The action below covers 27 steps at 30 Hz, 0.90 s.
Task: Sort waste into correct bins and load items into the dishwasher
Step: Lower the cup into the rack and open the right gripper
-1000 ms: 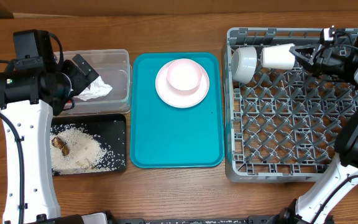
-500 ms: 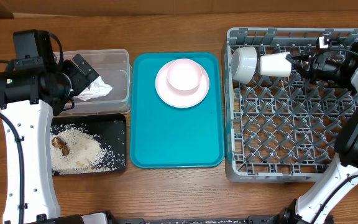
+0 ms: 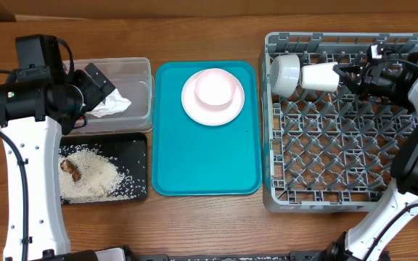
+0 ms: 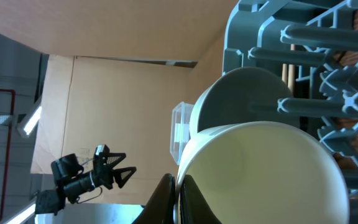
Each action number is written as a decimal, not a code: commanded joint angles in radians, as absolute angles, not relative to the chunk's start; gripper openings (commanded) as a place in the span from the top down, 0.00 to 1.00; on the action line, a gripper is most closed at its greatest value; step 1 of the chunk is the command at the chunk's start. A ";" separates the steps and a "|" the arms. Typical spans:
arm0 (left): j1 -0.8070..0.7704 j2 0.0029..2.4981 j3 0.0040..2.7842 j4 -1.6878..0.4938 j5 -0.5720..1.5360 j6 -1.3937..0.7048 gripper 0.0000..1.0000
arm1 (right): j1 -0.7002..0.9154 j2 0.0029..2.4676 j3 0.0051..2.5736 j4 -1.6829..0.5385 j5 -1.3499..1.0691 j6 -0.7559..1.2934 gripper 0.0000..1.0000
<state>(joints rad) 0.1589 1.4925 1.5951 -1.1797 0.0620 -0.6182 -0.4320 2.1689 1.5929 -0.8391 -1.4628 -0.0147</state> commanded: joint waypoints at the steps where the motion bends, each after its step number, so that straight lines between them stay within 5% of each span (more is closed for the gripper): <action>1: 0.162 1.500 1.598 -1.177 0.068 -0.598 0.00 | -0.432 2.170 1.583 -0.840 -1.506 -0.023 0.96; 27: 0.162 1.500 1.598 -1.178 0.068 -0.599 0.00 | -0.403 2.170 1.519 -0.794 -1.561 -0.049 0.96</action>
<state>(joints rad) 0.1589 1.4925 1.5951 -1.1797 0.0616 -0.6178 -0.4198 2.1689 1.5318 -0.7971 -1.5303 -0.0483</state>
